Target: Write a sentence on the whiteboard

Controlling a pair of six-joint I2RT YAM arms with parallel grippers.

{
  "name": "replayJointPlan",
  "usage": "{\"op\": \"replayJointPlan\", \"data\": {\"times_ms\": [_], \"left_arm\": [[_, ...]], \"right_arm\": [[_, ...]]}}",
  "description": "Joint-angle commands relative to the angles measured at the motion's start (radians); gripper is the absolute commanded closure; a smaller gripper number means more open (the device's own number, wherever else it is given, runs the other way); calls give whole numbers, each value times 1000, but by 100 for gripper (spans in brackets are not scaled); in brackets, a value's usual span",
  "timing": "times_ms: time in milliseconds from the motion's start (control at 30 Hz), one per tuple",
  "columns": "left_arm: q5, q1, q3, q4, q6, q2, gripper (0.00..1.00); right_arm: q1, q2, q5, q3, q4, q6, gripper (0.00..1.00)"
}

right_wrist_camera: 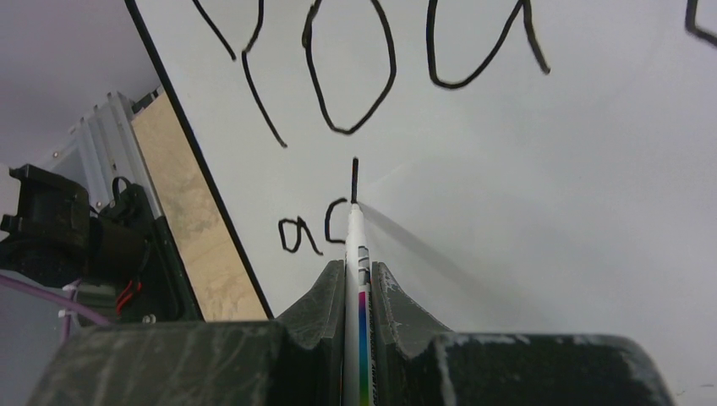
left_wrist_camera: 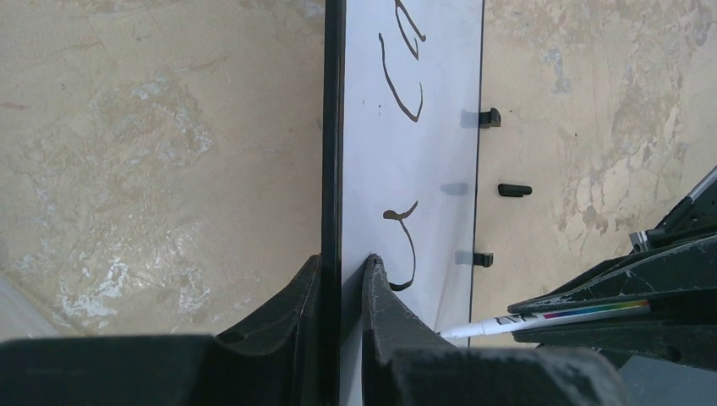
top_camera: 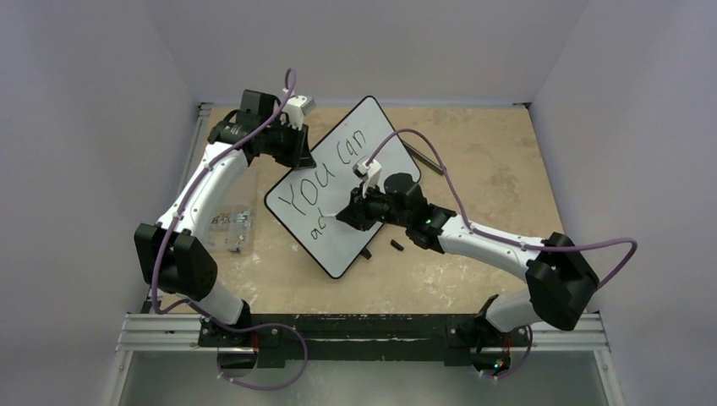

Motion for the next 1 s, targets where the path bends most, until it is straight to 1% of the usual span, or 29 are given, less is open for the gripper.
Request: {"op": "replayJointPlan", "data": {"times_ms": [0,133,267,767,967], "left_arm": [[-226,5,-8,45,109,-27,100],[-226,3,-9,45,109,-25,100],[-226,3,-8,44,110,-25,100],[-232,-3,-8,43,113,-25,100],[-234,-3,-8,42,113,-25,100]], "right_arm": [[-3,-17,14,-95,-3,8,100],[-3,-41,18,-126,-10,12,100],[-2,-50,18,-116,-20,12,100],[-2,-7,-1,35,-45,-1,100],[-3,12,29,68,-53,-5,100]]}}
